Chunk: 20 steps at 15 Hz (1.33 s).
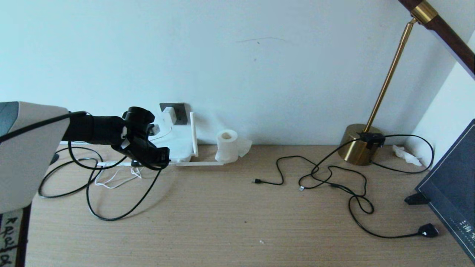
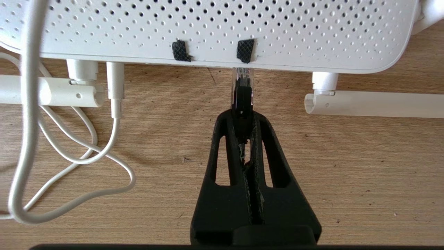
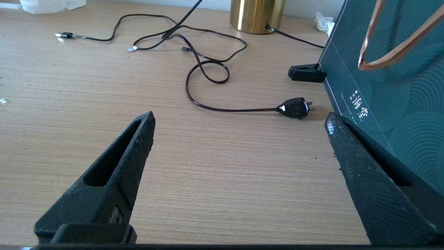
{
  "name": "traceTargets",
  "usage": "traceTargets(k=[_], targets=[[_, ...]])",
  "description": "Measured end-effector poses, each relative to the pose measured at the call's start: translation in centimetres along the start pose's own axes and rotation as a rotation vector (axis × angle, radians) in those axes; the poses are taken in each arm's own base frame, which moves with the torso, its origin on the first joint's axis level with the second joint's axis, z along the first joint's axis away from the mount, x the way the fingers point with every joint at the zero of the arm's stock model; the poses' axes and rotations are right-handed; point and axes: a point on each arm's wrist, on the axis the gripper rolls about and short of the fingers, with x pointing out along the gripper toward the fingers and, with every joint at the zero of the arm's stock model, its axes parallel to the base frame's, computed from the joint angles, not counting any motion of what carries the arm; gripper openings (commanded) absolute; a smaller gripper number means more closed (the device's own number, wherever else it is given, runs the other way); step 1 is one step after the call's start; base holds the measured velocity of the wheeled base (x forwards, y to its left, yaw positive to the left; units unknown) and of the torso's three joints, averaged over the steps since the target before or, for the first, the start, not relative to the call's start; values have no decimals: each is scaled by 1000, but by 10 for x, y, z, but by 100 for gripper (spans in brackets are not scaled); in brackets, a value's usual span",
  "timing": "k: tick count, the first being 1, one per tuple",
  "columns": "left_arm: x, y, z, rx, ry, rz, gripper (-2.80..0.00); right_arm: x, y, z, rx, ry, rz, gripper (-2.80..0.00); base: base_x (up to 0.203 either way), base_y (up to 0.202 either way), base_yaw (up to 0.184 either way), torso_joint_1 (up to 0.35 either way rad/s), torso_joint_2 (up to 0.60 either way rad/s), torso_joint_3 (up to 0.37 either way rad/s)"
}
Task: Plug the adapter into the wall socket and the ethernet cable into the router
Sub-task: Plug cable into router interface
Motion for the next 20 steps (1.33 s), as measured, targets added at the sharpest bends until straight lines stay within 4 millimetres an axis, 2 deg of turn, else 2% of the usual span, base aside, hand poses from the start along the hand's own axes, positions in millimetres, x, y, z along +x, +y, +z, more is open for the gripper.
traceTargets(k=[20], targets=[[-2,-1,8,-9,-41,-5,-280,0,0,0,0,1,0,0,0,0,0,0,0,0]])
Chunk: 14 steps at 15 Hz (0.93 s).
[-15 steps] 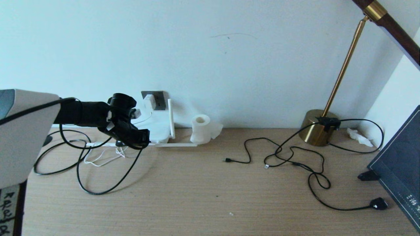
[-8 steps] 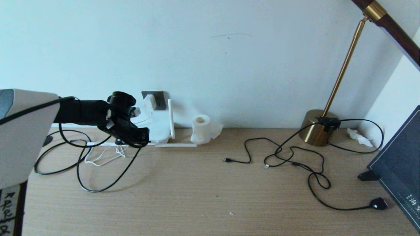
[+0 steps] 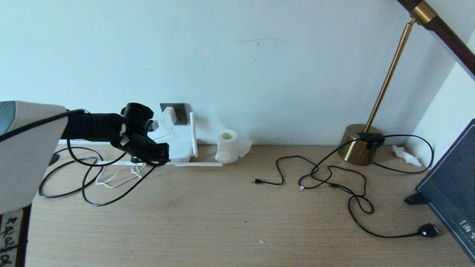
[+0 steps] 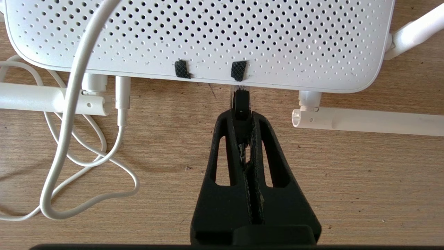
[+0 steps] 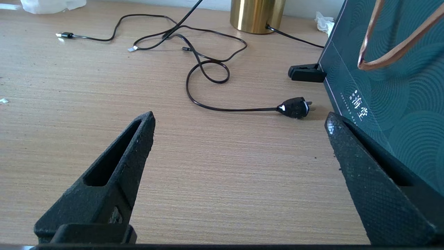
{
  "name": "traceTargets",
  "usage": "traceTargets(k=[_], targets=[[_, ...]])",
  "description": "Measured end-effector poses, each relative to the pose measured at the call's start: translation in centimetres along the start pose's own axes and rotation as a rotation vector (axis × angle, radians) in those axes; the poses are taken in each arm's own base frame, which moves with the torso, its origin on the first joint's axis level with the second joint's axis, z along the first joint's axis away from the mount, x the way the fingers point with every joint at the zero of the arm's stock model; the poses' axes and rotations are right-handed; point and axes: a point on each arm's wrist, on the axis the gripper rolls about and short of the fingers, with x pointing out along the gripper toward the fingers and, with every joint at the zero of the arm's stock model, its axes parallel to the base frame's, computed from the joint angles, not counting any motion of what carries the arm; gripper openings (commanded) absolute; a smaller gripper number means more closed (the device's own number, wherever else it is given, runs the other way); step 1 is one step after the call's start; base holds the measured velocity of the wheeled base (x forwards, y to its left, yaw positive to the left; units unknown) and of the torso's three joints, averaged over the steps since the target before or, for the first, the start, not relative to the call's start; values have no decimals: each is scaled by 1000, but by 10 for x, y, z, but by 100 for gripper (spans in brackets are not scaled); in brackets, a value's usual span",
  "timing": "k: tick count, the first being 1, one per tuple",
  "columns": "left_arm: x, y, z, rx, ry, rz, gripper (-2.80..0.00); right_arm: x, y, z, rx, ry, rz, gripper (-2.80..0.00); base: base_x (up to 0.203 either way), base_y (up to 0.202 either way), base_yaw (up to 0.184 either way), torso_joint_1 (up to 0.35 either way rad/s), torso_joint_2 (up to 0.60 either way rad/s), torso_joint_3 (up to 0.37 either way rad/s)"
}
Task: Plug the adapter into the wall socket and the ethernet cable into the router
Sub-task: Plug cable into router interface
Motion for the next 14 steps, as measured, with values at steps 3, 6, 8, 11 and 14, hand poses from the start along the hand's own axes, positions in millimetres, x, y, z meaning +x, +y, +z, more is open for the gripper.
traceTargets(k=[3,6,8,11,14], targets=[[1,0,1,-1,-16,-1,-280,0,0,0,-1,0,0,0,0,0,0,0,0,0],[1,1,1,-2,-16,0,-280,0,0,0,-1,0,0,0,0,0,0,0,0,0],[2,2,1,-4,-15,1,-280,0,0,0,-1,0,0,0,0,0,0,0,0,0],[3,4,-1,-6,-6,4,-280,0,0,0,-1,-1,0,0,0,0,0,0,0,0],[4,5,-7,-6,17,7,-280,0,0,0,0,0,0,0,0,0,0,0,0,0]])
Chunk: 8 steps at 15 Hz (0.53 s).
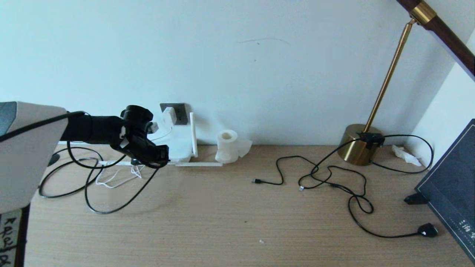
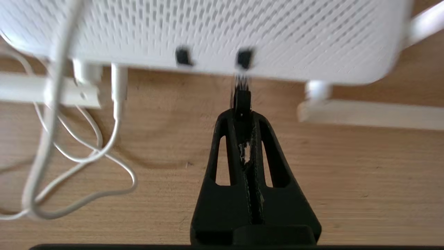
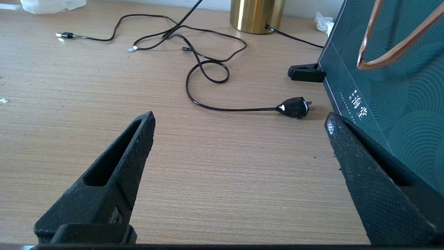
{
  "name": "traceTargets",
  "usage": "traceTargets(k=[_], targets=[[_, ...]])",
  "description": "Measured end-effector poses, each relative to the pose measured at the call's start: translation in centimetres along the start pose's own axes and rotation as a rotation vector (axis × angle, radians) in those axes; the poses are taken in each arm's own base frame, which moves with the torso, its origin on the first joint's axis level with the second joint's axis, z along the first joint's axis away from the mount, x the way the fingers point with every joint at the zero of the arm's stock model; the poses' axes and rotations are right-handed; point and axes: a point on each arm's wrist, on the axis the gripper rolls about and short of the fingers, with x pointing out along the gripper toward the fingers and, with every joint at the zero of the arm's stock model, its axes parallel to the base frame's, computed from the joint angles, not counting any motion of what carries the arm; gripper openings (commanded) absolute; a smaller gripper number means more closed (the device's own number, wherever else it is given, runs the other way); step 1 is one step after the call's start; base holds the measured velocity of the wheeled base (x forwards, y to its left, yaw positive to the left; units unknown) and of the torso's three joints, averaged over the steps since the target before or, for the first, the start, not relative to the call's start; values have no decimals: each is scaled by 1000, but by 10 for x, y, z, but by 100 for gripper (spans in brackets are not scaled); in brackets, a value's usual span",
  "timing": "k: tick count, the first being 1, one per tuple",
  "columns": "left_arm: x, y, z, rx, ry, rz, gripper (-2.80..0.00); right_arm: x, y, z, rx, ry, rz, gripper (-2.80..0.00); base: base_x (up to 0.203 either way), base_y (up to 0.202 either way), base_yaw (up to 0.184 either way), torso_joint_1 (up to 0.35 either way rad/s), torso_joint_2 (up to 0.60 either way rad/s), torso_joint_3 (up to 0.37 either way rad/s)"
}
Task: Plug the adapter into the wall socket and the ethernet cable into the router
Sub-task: Plug cable into router interface
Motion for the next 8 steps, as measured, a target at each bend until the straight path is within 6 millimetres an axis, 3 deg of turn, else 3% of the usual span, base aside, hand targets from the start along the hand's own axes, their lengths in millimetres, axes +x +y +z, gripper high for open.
traceTargets(k=[3,8], targets=[[-17,1,-14,3,41,0,-280,0,0,0,0,0,0,0,0,0,0,0,0,0],[-82,3,-70,77,147,-37,-280,0,0,0,0,-1,0,0,0,0,0,0,0,0]])
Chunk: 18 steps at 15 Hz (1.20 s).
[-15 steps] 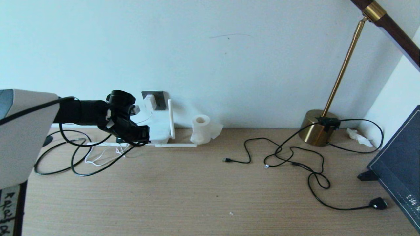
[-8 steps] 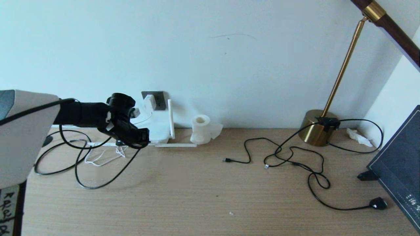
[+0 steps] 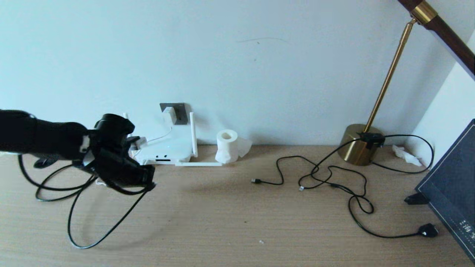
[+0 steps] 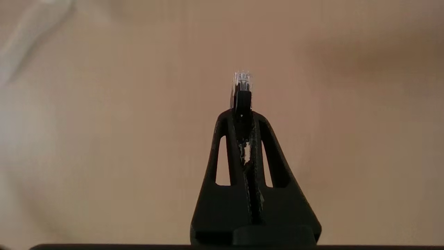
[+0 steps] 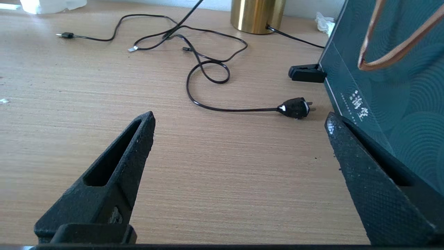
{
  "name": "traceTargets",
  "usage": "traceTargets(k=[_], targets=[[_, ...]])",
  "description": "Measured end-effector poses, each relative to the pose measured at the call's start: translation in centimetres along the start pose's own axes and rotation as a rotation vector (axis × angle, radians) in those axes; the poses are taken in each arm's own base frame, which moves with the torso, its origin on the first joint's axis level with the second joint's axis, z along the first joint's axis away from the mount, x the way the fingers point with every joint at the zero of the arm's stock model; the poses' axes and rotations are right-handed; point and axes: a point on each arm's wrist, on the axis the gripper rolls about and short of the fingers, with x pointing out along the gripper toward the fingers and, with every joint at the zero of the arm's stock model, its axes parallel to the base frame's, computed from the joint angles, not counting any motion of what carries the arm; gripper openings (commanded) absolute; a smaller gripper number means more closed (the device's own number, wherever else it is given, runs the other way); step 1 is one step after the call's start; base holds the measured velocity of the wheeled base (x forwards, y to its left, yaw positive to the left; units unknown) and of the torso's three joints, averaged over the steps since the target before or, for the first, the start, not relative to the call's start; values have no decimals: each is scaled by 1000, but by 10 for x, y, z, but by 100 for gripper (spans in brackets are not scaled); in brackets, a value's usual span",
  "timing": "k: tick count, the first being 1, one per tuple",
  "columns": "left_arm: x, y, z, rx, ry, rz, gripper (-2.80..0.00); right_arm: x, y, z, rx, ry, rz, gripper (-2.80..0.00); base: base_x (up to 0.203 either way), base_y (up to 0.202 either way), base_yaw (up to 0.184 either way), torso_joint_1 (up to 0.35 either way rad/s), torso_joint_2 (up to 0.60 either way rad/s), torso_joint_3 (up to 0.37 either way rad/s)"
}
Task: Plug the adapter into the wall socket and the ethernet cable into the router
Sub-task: Plug cable into router interface
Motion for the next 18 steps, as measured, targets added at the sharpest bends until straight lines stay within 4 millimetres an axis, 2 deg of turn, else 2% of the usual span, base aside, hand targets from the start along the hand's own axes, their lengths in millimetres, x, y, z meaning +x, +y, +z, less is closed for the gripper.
traceTargets(k=[3,7,12,18], targets=[[-21,-3,-45,18,42,-51,-280,0,0,0,0,0,-1,0,0,0,0,0,0,0],[-15,-2,-89,31,-45,-76,-280,0,0,0,0,1,0,0,0,0,0,0,0,0],[-3,0,-116,47,-215,-86,-280,0,0,0,0,1,0,0,0,0,0,0,0,0],[4,2,-132,61,-175,-74,-280,0,0,0,0,0,0,0,0,0,0,0,0,0]])
